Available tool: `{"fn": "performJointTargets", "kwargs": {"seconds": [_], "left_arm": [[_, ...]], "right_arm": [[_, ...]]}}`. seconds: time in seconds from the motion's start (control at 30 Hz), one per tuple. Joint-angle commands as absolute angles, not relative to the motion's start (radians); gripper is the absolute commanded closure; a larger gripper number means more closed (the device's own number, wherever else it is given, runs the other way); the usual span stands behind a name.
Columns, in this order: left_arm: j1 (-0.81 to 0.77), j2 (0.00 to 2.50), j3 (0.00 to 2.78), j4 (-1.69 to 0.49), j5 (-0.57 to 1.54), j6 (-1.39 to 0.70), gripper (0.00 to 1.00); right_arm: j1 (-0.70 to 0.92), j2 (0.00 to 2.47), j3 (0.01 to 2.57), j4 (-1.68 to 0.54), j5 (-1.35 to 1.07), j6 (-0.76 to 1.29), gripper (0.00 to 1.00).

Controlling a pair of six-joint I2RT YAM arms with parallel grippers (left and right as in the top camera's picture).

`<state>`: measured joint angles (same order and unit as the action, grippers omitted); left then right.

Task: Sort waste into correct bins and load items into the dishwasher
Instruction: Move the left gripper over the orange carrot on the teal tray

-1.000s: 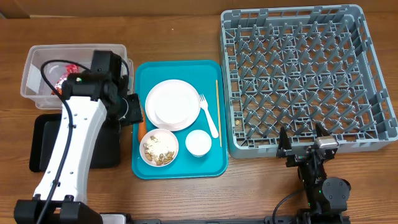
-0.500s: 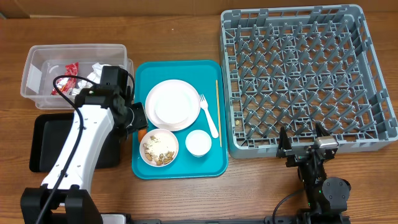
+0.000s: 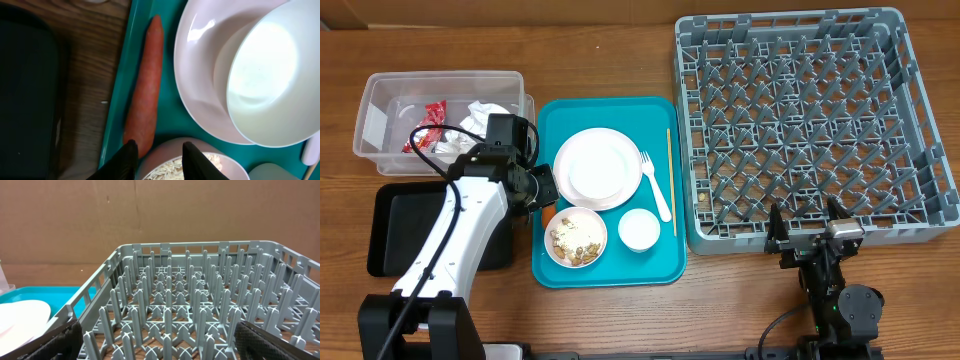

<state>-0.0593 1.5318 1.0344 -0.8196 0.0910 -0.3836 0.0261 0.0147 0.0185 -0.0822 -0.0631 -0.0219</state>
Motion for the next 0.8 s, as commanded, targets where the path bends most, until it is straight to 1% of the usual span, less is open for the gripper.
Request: {"fn": "performJointTargets", "kwargs": {"seconds": [0.0, 0.13, 0.27, 0.57, 0.77], "left_arm": [[-0.06, 1.533, 1.028, -0.809, 0.064, -0.389, 0.67], [-0.06, 1.533, 1.02, -0.799, 0.026, -0.389, 0.69], [-0.06, 1.533, 0.991, -0.767, 0.026, -0.389, 0.67], [-0.06, 1.533, 0.911, -0.665, 0.026, -0.389, 0.68], [-0.06, 1.533, 0.898, -0.638, 0.027, -0.378, 0.68]], "right_arm": [[0.026, 0.003, 0.008, -0.078, -0.061, -0.023, 0.0], [0.026, 0.003, 0.008, -0.078, -0.061, -0.023, 0.0], [0.026, 0.003, 0.008, -0.078, -0.061, -0.023, 0.0], [0.026, 0.003, 0.008, -0.078, -0.061, -0.023, 0.0], [0.026, 0.003, 0.008, -0.078, -0.061, -0.023, 0.0]]}}
